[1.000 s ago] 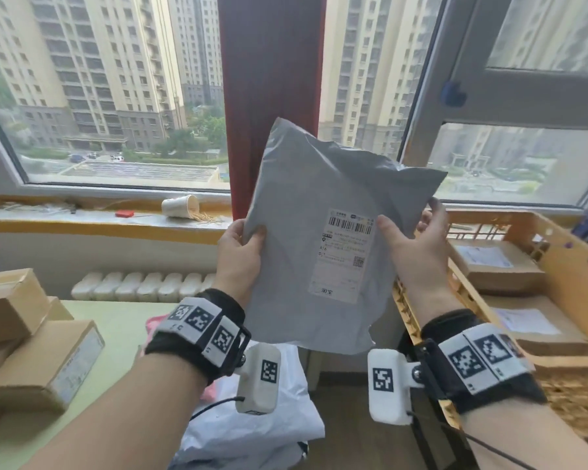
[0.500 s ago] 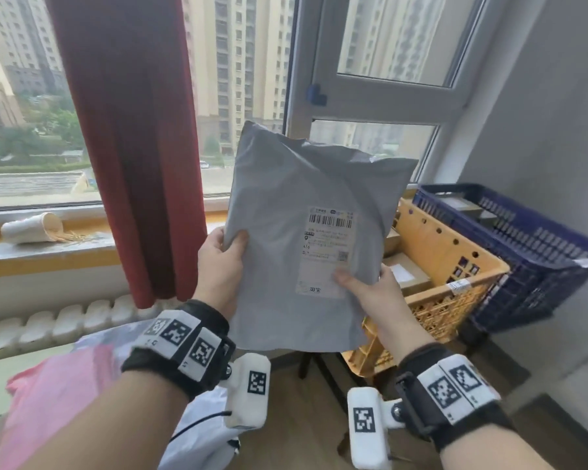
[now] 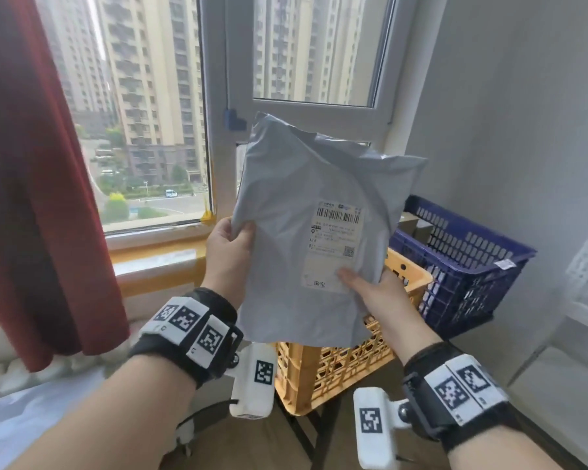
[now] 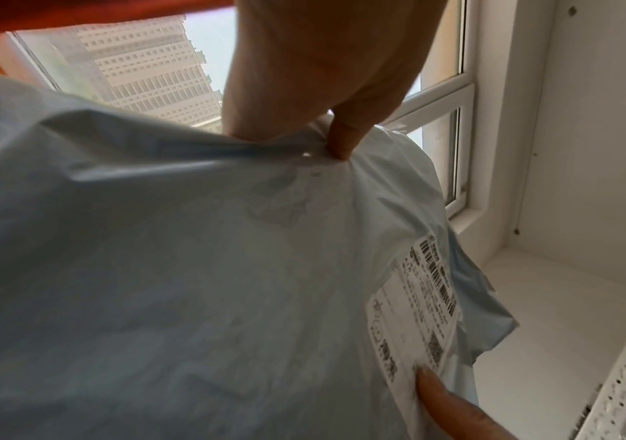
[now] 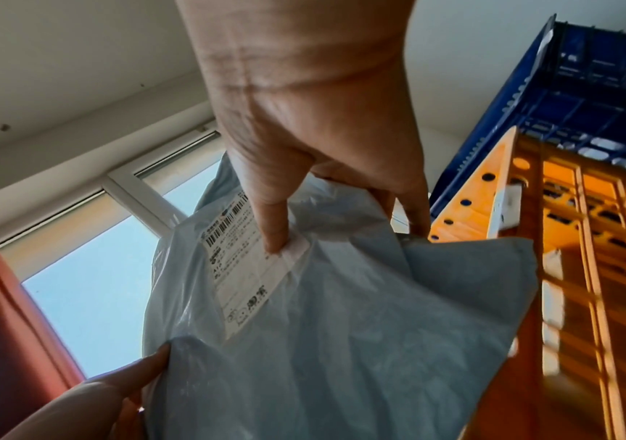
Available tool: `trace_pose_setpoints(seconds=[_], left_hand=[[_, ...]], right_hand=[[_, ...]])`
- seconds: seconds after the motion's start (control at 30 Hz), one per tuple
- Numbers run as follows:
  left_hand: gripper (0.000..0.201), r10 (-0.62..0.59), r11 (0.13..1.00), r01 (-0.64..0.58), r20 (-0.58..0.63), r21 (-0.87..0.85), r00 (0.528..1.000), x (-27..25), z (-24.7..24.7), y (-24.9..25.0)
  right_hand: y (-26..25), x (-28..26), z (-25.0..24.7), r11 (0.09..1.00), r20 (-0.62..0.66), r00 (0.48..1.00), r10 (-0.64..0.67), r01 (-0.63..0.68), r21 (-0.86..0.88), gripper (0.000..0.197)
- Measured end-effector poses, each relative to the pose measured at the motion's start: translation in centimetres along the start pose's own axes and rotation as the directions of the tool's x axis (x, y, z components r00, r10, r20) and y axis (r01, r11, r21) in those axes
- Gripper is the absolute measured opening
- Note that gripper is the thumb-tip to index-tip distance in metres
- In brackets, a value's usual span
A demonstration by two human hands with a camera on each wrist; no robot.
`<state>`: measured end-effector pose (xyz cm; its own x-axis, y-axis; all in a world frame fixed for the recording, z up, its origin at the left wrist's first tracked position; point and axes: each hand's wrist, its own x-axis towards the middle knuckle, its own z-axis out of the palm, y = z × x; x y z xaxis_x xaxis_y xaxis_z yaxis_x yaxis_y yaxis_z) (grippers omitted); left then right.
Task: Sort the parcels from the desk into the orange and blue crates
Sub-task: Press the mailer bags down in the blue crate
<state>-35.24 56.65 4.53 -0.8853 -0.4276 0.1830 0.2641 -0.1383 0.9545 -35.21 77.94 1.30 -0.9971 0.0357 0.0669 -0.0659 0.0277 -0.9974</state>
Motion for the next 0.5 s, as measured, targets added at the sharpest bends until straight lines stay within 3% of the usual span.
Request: trace_pose_setpoints(seconds=[0.23,0.5], left_hand=[[0.005,-0.031,0.999,0.031,0.035,0.026,0.999,1.7,13.3,-2.2],[0.009,-0.039,0.998,0.034,0.089,0.058,0.995,2.7,26.1,-5.3]], right_hand=[[0.0,6.5,-10.7,0.999,-0.066,0.997,-0.030,0.031,0.014,0.022],[1.4,12.2,-21.7,1.000,-0.149,0.989,0.007,-0.006,0.011,0.035]])
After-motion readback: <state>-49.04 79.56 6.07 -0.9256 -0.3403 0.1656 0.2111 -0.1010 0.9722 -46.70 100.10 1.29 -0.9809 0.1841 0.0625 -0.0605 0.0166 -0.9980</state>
